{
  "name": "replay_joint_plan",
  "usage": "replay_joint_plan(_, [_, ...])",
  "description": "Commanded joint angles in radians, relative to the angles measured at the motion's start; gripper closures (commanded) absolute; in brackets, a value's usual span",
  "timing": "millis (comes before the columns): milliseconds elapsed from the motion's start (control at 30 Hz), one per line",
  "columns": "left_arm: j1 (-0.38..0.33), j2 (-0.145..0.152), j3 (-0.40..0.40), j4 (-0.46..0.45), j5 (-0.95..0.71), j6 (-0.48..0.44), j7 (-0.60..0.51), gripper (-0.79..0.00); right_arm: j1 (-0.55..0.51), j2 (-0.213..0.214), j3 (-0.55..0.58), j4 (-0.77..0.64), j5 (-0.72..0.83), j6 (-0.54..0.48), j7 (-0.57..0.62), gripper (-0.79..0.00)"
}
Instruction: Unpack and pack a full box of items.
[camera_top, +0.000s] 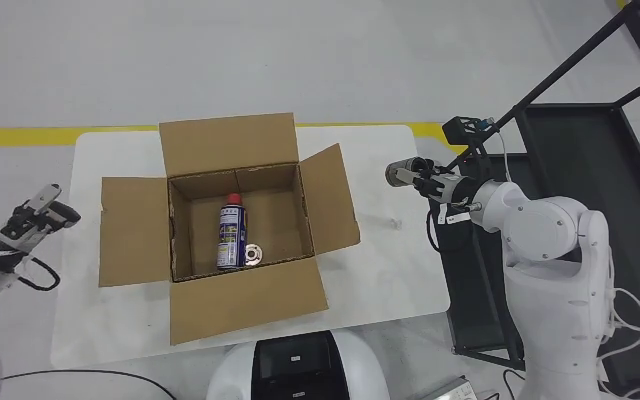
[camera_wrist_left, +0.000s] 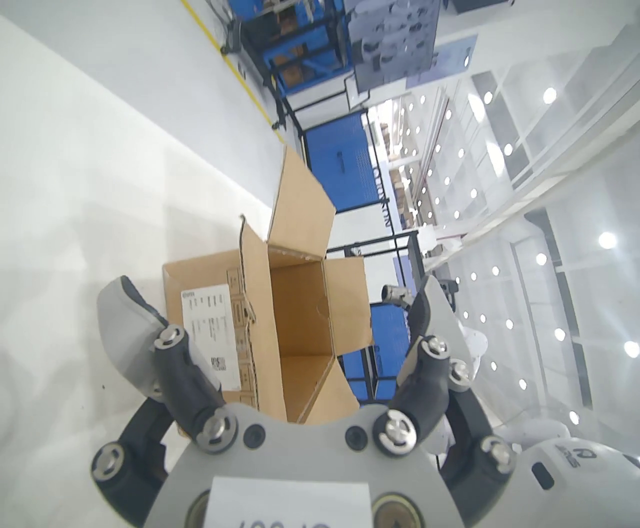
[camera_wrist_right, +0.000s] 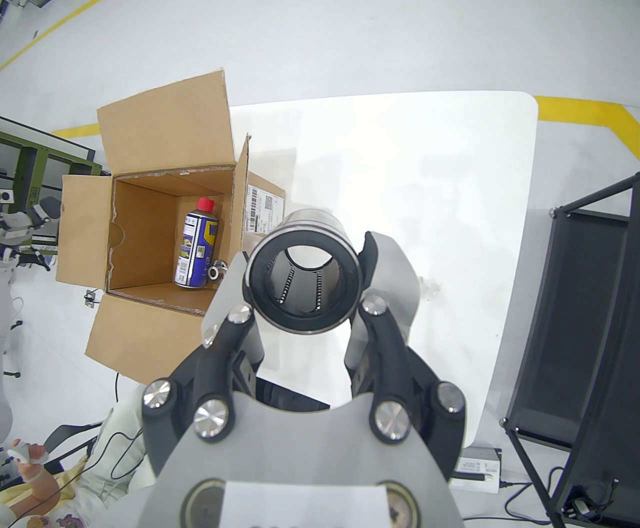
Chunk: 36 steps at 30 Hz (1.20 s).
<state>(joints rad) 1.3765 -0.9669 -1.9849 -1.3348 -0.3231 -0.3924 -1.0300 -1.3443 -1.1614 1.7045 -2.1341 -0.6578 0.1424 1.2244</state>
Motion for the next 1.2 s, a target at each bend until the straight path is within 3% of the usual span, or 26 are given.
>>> replay_joint_plan(0, [0.005,0.000,-0.013,-0.012,-0.038,-0.009,0.018,-0.785,0.000,0.000,0.000,0.000,0.000,0.000,0.000,0.000])
replay_joint_plan(333, [-0.004,0.001,0.014,-0.051,-0.121,-0.018,-0.041,-0.785,-0.002,0.000,0.000,0.002,0.000,0.000,-0.007,0.000])
replay_joint_plan(500, [-0.004,0.001,0.014,-0.051,-0.121,-0.018,-0.041,-0.785,-0.004,0.005,-0.005,0.085,-0.069,0.010,-0.077,0.000])
replay_joint_plan(800, [-0.004,0.001,0.014,-0.051,-0.121,-0.018,-0.041,-0.785,0.114,0.003,-0.186,0.403,-0.313,0.052,-0.182,0.000])
replay_joint_plan(1167, [-0.004,0.001,0.014,-0.051,-0.121,-0.018,-0.041,-0.785,0.311,-0.038,-0.410,0.792,-0.387,0.163,-0.305,0.000])
